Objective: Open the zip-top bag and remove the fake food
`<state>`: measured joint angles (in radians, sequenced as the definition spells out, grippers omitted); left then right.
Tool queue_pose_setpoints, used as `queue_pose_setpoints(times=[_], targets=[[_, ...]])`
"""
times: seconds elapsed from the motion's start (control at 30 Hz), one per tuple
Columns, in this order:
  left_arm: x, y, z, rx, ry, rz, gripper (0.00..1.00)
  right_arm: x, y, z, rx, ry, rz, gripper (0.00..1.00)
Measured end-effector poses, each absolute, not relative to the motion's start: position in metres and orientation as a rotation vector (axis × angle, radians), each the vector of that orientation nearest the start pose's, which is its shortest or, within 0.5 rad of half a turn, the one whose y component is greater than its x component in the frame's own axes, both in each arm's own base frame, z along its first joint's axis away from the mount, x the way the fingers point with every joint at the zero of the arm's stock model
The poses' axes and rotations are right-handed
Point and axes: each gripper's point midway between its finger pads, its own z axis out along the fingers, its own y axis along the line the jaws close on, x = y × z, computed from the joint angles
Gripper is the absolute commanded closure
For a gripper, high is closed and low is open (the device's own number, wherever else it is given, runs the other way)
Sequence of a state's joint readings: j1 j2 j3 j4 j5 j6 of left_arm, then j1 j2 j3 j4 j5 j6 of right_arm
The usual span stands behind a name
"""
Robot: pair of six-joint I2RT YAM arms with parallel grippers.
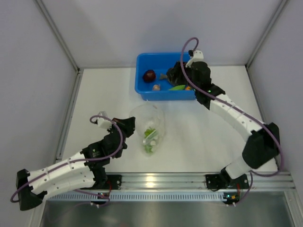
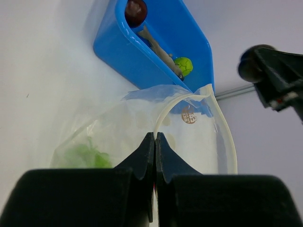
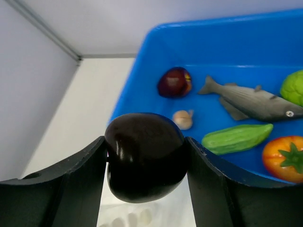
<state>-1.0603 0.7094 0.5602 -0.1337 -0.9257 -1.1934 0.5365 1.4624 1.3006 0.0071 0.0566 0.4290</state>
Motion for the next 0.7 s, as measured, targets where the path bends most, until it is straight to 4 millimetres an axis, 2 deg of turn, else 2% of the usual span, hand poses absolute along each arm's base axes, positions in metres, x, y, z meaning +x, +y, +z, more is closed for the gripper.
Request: queue_pose_setpoints(times=[0.07,0.17,0.23,0.33,0.4,0.47,0.5,0.53,0.7], targets=[[0.233,-0.177,0.234,-0.743,1.648,-0.783,1.00,0.441,0.249,0.287,-0.019,1.841,0.601,0.48],[0.233,-0.178,0.234,-0.739,1.651,-0.786,1.00,0.477,0.242,0.223,0.018,1.998,0.497,0.47],[0.232,-0.179,0.234,-0.731,1.657,-0.787,1.00,0.489,0.239,0.187,0.025,2.080,0.446,0.45],[0.231,-0.180,0.231,-0.722,1.666,-0.789,1.00,0.495,0.234,0.150,0.023,2.175,0.373,0.43],[0.230,-0.180,0.229,-0.717,1.672,-0.793,1.00,0.499,0.234,0.141,0.017,2.201,0.343,0.39],[0.230,-0.181,0.229,-0.712,1.677,-0.799,1.00,0.502,0.232,0.137,0.014,2.213,0.320,0.31],[0.229,-0.182,0.229,-0.710,1.679,-0.803,1.00,0.503,0.232,0.137,0.011,2.214,0.310,0.22],[0.229,-0.182,0.229,-0.708,1.681,-0.807,1.00,0.504,0.231,0.137,0.011,2.213,0.304,0.07],[0.228,-0.183,0.227,-0.701,1.687,-0.805,1.00,0.504,0.227,0.137,0.002,2.217,0.273,0.06]])
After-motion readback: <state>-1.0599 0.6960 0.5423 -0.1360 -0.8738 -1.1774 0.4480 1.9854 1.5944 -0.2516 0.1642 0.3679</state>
